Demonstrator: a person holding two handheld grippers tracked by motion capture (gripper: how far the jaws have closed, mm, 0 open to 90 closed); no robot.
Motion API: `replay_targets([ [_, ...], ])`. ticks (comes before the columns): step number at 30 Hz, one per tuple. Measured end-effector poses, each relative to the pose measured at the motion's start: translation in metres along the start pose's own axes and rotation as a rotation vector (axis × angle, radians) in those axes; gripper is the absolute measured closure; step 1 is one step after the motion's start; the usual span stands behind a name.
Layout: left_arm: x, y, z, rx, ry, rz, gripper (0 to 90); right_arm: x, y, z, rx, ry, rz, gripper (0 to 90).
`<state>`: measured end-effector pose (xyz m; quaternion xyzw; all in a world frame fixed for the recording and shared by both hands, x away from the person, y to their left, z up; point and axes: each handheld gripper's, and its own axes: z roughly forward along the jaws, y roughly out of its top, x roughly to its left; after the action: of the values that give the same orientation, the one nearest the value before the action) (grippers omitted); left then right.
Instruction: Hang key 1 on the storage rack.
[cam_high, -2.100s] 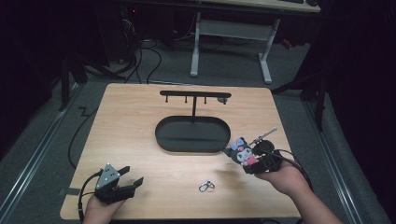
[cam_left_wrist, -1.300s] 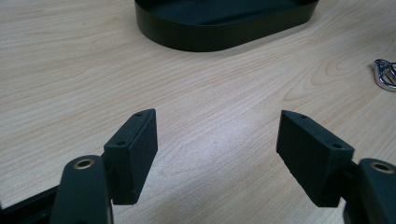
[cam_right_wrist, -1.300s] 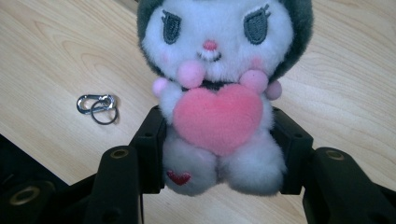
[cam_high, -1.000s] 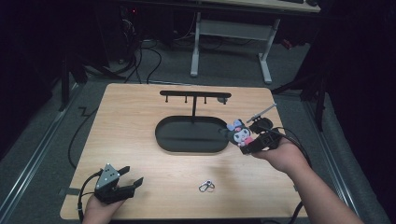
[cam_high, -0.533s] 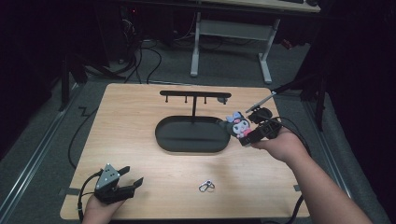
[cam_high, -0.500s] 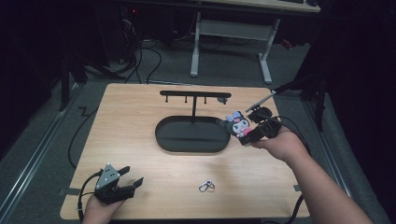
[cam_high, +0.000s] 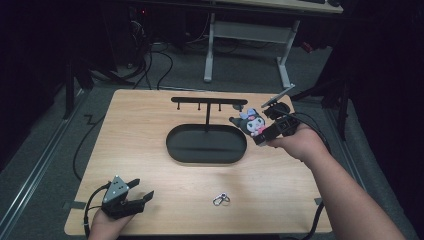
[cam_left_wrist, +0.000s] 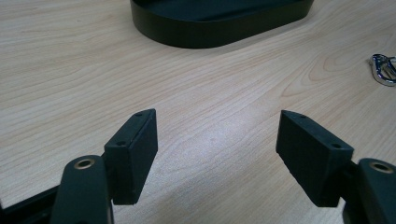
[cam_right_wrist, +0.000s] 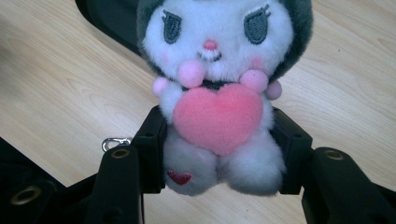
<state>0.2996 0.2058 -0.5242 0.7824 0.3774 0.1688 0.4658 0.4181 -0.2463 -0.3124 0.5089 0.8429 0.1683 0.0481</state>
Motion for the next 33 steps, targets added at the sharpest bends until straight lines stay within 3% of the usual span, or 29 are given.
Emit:
replay_targets([
  [6, 0.000, 0.000, 0.000, -0.001, -0.001, 0.000, 30.1, 0.000, 0.009, -0.002, 0.008, 0.007, 0.001, 49.4],
  [18, 0.001, 0.000, 0.000, -0.002, -0.002, 0.002, 30.1, 0.001, 0.032, -0.010, 0.001, -0.037, 0.007, 49.4],
  [33, 0.001, 0.000, -0.001, -0.005, -0.003, 0.004, 30.2, -0.004, 0.038, -0.003, -0.030, -0.050, 0.037, 49.3],
])
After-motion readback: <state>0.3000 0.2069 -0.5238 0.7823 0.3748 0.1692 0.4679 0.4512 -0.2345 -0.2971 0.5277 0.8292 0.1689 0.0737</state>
